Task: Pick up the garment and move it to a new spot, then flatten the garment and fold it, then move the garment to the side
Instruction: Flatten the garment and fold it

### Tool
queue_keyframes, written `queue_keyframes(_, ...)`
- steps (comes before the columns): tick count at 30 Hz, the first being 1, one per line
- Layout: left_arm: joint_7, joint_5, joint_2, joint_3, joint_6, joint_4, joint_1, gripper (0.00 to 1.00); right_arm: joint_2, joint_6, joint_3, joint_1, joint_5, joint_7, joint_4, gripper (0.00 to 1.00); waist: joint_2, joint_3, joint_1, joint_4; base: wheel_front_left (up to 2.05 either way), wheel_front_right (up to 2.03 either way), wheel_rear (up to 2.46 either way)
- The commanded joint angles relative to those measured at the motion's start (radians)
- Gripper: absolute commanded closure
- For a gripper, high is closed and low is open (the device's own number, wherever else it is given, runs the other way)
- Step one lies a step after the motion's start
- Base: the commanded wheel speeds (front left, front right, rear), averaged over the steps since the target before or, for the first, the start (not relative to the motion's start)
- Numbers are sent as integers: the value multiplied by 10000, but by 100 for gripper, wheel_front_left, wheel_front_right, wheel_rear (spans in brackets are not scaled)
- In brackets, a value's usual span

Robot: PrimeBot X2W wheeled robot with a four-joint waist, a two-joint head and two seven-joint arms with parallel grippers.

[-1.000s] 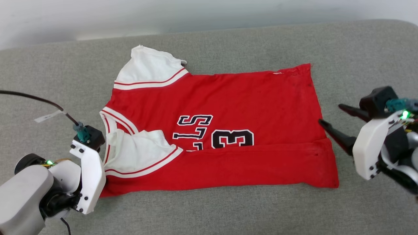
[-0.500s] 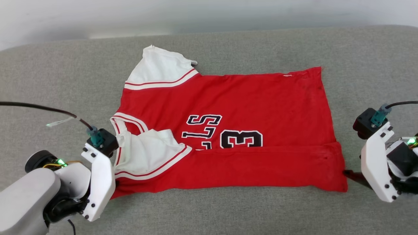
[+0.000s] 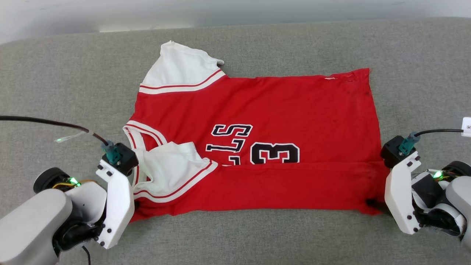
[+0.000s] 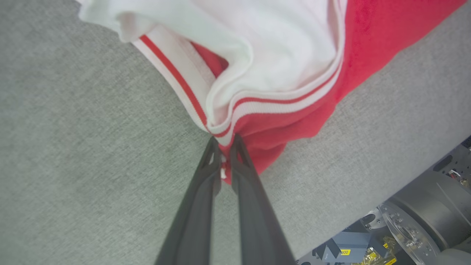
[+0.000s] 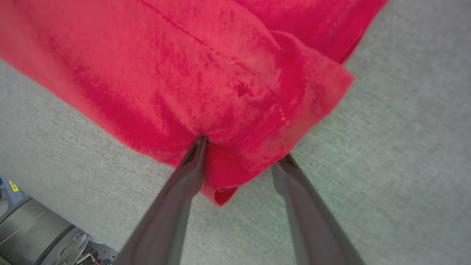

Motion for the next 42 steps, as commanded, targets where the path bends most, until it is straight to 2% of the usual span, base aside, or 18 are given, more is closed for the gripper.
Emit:
queue_keyframes(1, -58, -47, -3, -7, 39, 43, 153, 100, 620, 31, 591, 580, 70, -30, 233, 100, 0, -50, 2, -30, 0, 0, 0)
queue_keyframes(11, -398, -465, 353, 70, 144, -184, 831, 100, -748, 15, 285, 102, 250, -1133, -751, 100, 0, -884, 2, -179, 0, 0, 0)
queue_keyframes(20, -427, -716, 844, -57, 430, -1182, 1583, 100, -2045, 15, 6, 984, 576, -1115, -2193, 100, 0, -1329, 2, -131, 0, 0, 0)
queue_keyframes(25, -470, -819, 1019, -126, 623, -1601, 1971, 100, -2505, 14, -315, 1619, 760, -900, -2597, 100, 0, -1373, 2, -100, 0, 0, 0)
queue_keyframes(29, -530, -775, 990, -264, 738, -1547, 2211, 100, -2409, 14, -441, 2227, 734, -741, -2518, 100, 0, -1299, 2, -102, 0, 0, 0)
queue_keyframes(36, -610, -680, 723, -441, 721, -878, 2365, 100, -1745, 14, -630, 2849, 555, -873, -1542, 100, 0, -1193, 2, -59, 0, 0, 0)
queue_keyframes(37, -658, -723, 691, -400, 772, -804, 2376, 79, -1642, 14, -693, 2892, 522, -984, -1477, 79, 0, -1210, 2, -51, 0, 0, 0)
queue_keyframes(38, -753, -665, 692, -371, 793, -762, 2354, 0, -1563, 14, -769, 2892, 428, -1110, -1442, 17, 0, -1235, 2, -49, 0, 0, 0)
queue_keyframes(39, -841, -552, 697, -355, 791, -761, 2293, 0, -1505, 14, -852, 2892, 364, -1234, -1409, 0, 0, -1271, 2, -44, 0, 0, 0)
queue_keyframes(42, -1005, -485, 778, -250, 760, -905, 2106, 0, -1460, 14, -1183, 2775, -171, -1811, -1513, 0, 0, -1387, 2, -42, 0, 0, 0)
